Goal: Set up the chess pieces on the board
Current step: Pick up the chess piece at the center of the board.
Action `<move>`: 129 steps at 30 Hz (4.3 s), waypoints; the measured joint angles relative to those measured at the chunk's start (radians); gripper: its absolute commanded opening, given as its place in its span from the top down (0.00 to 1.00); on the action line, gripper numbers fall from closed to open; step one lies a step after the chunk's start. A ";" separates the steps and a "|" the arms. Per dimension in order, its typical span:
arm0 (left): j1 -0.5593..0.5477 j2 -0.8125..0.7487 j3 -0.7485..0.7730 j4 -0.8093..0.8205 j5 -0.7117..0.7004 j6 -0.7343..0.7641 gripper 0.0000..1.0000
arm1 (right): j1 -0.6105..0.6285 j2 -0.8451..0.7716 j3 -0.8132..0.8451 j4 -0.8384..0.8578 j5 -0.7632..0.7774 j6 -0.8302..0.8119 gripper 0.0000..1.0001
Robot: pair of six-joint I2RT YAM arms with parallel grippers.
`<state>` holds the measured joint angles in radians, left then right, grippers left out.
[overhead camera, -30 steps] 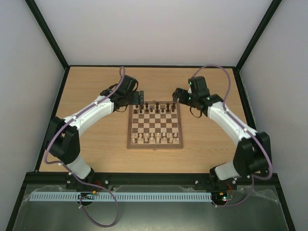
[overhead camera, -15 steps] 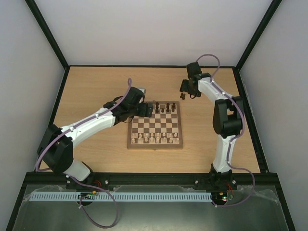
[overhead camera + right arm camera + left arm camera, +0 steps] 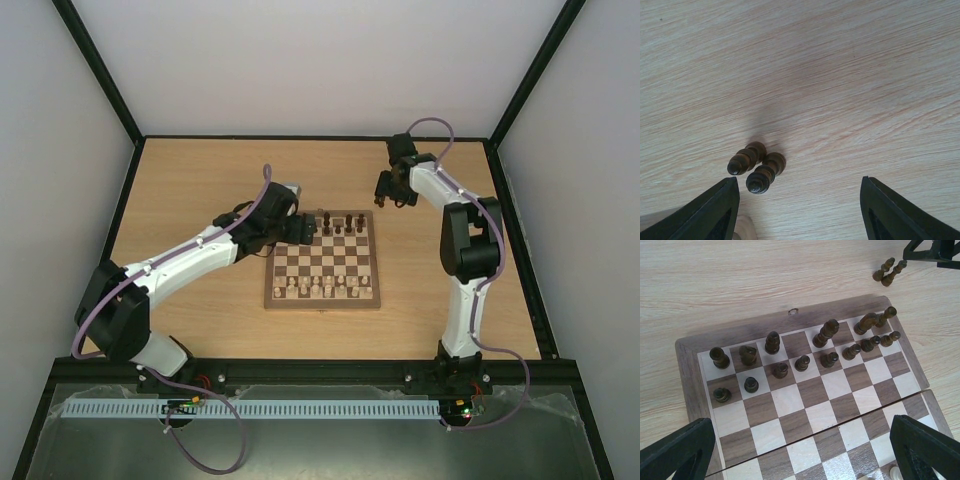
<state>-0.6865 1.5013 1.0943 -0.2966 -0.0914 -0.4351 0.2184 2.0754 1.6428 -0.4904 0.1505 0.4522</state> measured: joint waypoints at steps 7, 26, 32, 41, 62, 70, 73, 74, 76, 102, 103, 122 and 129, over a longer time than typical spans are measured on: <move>0.000 0.000 -0.002 0.000 -0.008 0.000 0.01 | 0.000 0.034 0.000 0.011 -0.008 0.000 0.36; 0.000 0.000 -0.002 0.000 -0.014 0.000 0.01 | 0.000 0.063 0.012 0.017 -0.007 -0.003 0.49; 0.000 0.000 -0.002 0.000 -0.014 0.000 0.01 | 0.000 0.078 0.019 0.019 -0.011 -0.003 0.54; 0.000 0.000 -0.002 0.000 -0.014 0.000 0.01 | 0.007 0.108 0.030 0.023 -0.010 -0.004 0.58; 0.000 0.000 -0.002 0.000 -0.014 0.001 0.01 | 0.044 0.142 0.094 0.008 0.117 -0.023 0.67; 0.000 0.000 -0.002 0.000 -0.014 0.001 0.01 | 0.044 0.166 0.094 0.008 0.116 -0.025 0.70; 0.000 0.000 -0.002 0.000 -0.014 0.001 0.01 | 0.044 0.171 0.094 0.008 0.117 -0.027 0.73; 0.000 0.000 -0.002 0.000 -0.014 0.001 0.01 | 0.044 0.172 0.094 0.008 0.117 -0.027 0.74; 0.000 0.000 -0.002 0.000 -0.014 0.001 0.01 | 0.044 0.172 0.094 0.007 0.120 -0.027 0.73; 0.000 0.000 -0.002 0.000 -0.013 0.001 0.01 | 0.036 0.047 -0.081 0.025 0.138 -0.030 0.63; 0.000 0.000 -0.002 0.000 -0.013 0.001 0.01 | 0.035 0.040 -0.081 0.025 0.135 -0.030 0.63; 0.000 0.000 -0.002 0.000 -0.014 0.001 0.01 | 0.021 0.007 -0.081 0.046 0.094 -0.024 0.89; 0.001 0.000 -0.003 0.000 -0.019 0.001 0.01 | 0.021 -0.010 -0.098 0.047 0.095 -0.024 0.89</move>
<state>-0.6853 1.5013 1.0916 -0.2962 -0.1108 -0.4343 0.2394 2.0655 1.5448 -0.4431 0.2451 0.4286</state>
